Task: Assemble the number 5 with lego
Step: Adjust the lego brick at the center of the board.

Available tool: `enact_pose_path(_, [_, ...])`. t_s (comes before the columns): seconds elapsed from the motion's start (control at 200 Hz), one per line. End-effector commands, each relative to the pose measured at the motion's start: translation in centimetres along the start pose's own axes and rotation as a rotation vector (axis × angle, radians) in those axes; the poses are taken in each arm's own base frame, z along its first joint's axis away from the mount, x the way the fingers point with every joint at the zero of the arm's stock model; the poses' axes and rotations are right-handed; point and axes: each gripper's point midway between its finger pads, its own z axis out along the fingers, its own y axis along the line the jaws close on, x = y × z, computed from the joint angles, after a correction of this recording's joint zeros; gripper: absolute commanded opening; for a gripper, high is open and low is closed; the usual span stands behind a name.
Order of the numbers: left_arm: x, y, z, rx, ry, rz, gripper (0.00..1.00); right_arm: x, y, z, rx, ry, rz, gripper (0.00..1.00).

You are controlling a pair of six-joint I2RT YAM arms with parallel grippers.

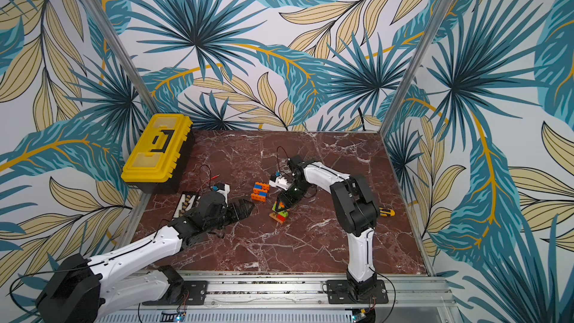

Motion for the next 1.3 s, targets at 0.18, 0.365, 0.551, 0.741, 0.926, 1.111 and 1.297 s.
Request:
enact_pose_path(0.18, [0.4, 0.7, 0.1, -0.011, 0.008, 0.008, 1.0, 0.9, -0.6, 0.4, -0.011, 0.071, 0.023, 0.57])
enact_pose_path(0.365, [-0.2, 0.6, 0.0, -0.018, -0.014, 0.036, 1.0, 0.1, -1.5, -0.8, 0.077, 0.033, 0.014, 0.61])
enact_pose_path(0.551, [-0.9, 0.4, -0.5, -0.036, -0.04, 0.082, 1.0, -1.0, -2.3, -2.9, 0.202, -0.039, -0.003, 0.67])
enact_pose_path(0.741, [-1.9, 0.3, -1.4, -0.048, -0.086, 0.133, 1.0, -2.7, -2.9, -6.7, 0.369, -0.211, -0.004, 0.74])
enact_pose_path(0.926, [-4.8, 1.2, -3.9, -0.174, -0.21, 0.256, 1.0, -3.7, -2.6, -14.0, 0.634, -0.602, 0.012, 0.89])
enact_pose_path(1.111, [-8.6, 2.3, -7.1, -0.319, -0.404, 0.371, 1.0, 1.4, -4.8, -22.3, 1.067, -0.964, 0.182, 0.99])
enact_pose_path(1.297, [-11.7, 3.9, -9.2, -0.479, -0.534, 0.439, 1.0, 8.5, -6.5, -26.1, 1.394, -1.077, 0.362, 0.99])
